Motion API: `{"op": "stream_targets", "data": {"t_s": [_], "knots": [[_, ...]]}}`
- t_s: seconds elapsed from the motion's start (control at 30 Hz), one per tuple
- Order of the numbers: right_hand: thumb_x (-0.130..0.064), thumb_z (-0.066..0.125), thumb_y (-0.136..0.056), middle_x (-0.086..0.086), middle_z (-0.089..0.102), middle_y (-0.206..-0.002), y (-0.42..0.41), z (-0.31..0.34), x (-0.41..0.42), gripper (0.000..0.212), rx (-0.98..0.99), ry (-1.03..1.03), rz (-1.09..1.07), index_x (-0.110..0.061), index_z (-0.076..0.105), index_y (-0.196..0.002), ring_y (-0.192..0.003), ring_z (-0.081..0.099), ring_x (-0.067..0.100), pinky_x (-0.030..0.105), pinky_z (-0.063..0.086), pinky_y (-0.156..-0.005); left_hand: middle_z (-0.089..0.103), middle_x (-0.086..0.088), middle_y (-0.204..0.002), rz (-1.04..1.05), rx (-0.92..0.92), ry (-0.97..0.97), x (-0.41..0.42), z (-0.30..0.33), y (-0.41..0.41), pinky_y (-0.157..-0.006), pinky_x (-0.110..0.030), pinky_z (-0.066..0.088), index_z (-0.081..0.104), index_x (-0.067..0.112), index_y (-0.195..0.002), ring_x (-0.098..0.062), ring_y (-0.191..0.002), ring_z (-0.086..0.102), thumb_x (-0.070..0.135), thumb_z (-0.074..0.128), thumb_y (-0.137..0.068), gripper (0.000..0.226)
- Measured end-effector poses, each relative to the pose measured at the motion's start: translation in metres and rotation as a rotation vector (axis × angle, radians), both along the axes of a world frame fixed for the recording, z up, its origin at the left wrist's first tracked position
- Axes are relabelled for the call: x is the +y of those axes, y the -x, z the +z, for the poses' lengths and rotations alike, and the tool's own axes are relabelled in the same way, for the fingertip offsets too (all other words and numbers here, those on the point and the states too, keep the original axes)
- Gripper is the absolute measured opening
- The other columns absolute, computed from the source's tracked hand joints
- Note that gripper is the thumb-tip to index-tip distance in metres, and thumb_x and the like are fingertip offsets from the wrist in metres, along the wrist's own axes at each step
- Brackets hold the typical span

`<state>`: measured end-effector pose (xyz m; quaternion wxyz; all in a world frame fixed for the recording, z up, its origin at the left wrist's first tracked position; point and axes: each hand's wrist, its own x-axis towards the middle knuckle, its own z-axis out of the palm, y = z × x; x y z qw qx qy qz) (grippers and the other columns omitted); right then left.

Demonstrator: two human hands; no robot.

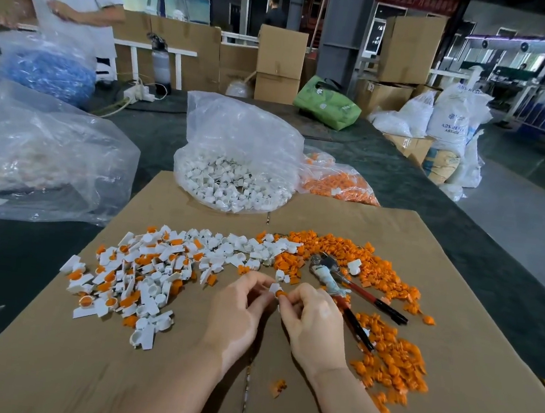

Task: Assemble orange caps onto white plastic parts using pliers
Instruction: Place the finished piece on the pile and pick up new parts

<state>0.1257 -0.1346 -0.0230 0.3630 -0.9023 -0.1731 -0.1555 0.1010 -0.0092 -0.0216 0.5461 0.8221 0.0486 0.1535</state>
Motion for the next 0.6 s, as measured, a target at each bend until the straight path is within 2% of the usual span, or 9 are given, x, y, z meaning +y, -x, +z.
{"op": "stream_targets", "data": {"t_s": [0.2,0.33,0.4,0.5,0.6], "knots": [[-0.019,0.064,-0.087,-0.011,0.043,-0.062,-0.0001,-0.0009,0.0001,0.022,0.004,0.009,0.014,-0.015,0.052,-0.069,-0.068,0.043,0.013,0.023,0.03,-0.058,0.066,0.015,-0.083,-0.015,-0.008,-0.046,-0.0024,0.0002,0.0004,-0.07,-0.006,0.043,0.062,0.034,-0.086,0.005,-0.081,0.059,0.017,0.061,-0.091,0.018],[-0.028,0.067,-0.086,-0.006,0.057,-0.074,-0.0005,-0.0007,-0.0013,0.012,0.03,-0.055,0.049,-0.018,0.065,-0.078,-0.076,0.05,0.009,0.022,0.04,-0.067,0.067,0.002,-0.078,-0.01,0.054,0.156,0.0009,0.0014,-0.0024,-0.066,-0.01,0.048,0.063,0.025,-0.092,-0.002,-0.069,0.064,0.008,0.058,-0.091,0.018],[-0.029,0.07,-0.082,-0.008,0.057,-0.078,0.0001,0.0002,-0.0013,0.009,0.021,-0.099,0.044,-0.021,0.066,-0.084,-0.077,0.051,0.005,0.016,0.042,-0.068,0.062,-0.002,-0.072,-0.004,0.062,0.233,0.0014,0.0032,-0.0026,-0.066,-0.014,0.051,0.062,0.024,-0.096,-0.005,-0.065,0.062,0.004,0.056,-0.091,0.021],[-0.02,0.076,-0.078,-0.015,0.053,-0.079,0.0018,0.002,-0.0005,0.023,-0.016,-0.128,0.051,-0.021,0.066,-0.099,-0.083,0.05,0.003,0.009,0.041,-0.072,0.052,-0.004,-0.068,-0.016,0.052,0.265,0.0032,0.0058,-0.0019,-0.063,-0.013,0.05,0.062,0.028,-0.097,-0.004,-0.061,0.057,0.001,0.055,-0.091,0.028],[-0.014,0.075,-0.078,-0.016,0.053,-0.082,0.0024,0.0046,0.0001,0.032,-0.067,-0.083,0.072,-0.018,0.067,-0.109,-0.088,0.051,0.009,0.014,0.04,-0.08,0.057,-0.008,-0.072,-0.051,0.071,0.272,0.0039,0.0091,-0.0003,-0.059,-0.009,0.048,0.065,0.02,-0.101,-0.003,-0.061,0.06,0.002,0.055,-0.092,0.023]]}}
